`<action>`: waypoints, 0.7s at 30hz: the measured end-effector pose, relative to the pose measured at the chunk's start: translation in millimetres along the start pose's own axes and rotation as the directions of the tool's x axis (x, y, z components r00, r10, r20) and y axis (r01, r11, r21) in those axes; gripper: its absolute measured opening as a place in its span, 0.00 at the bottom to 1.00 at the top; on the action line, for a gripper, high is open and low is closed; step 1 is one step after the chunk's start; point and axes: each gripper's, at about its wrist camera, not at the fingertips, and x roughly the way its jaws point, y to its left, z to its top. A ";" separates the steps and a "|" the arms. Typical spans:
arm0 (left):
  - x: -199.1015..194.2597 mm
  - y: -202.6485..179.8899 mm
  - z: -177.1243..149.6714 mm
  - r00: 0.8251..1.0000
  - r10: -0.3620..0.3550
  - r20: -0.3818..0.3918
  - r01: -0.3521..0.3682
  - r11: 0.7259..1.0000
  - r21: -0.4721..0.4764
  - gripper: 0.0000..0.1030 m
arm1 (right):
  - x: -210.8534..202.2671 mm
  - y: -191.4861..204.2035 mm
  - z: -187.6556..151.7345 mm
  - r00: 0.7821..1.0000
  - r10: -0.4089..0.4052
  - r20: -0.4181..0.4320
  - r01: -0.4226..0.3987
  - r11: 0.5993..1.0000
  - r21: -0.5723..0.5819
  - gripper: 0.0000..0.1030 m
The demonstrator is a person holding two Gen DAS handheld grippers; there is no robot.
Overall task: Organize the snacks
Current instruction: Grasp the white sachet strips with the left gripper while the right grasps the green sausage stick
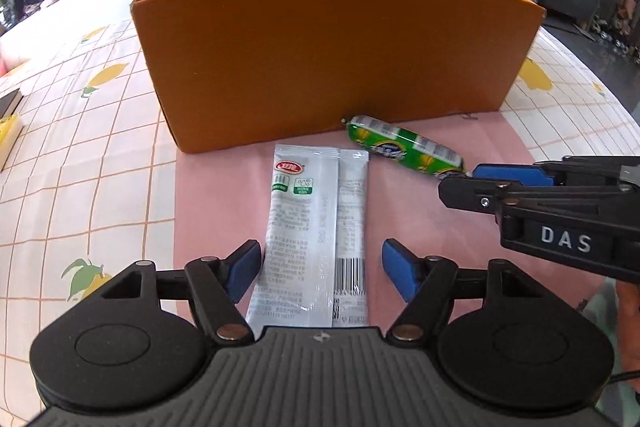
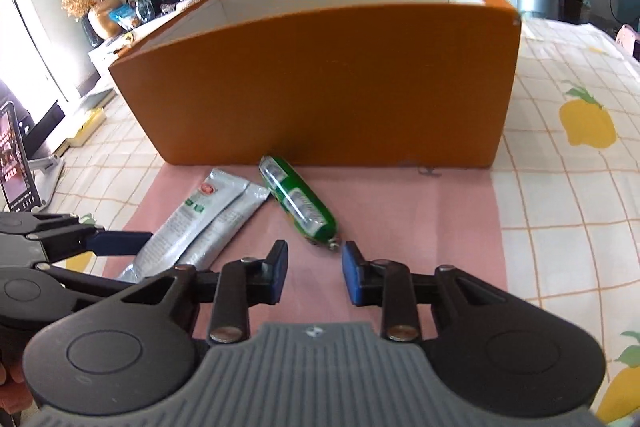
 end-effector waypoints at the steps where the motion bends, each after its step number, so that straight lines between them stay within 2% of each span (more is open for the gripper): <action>1: 1.5 -0.3 1.7 1.000 0.009 0.003 -0.009 1.000 -0.008 0.79 | 0.2 0.8 1.0 1.000 -0.001 0.016 0.001 1.000 -0.018 0.34; 5: 10.5 -6.9 7.4 0.999 0.042 0.011 -0.042 0.999 -0.005 0.79 | 3.1 1.8 8.1 0.996 -0.013 0.085 0.020 0.996 -0.089 0.38; 6: 12.1 -9.5 7.9 0.998 0.054 0.013 -0.055 0.998 0.007 0.80 | 5.2 1.8 10.2 0.996 -0.012 0.088 0.021 0.995 -0.102 0.43; 11: 16.7 -12.2 12.7 0.998 0.057 0.016 -0.057 0.998 -0.001 0.78 | 20.7 3.9 21.9 0.994 -0.020 0.103 0.040 0.981 -0.190 0.52; 19: 14.2 -6.7 16.1 0.999 0.049 0.009 -0.049 0.999 -0.009 0.65 | 42.9 6.7 25.3 0.999 0.002 0.042 0.008 0.970 -0.245 0.51; 21: 14.2 -4.9 17.3 0.999 0.049 0.008 -0.049 0.999 -0.012 0.63 | 46.9 6.0 26.5 1.000 0.009 0.016 -0.005 0.971 -0.237 0.43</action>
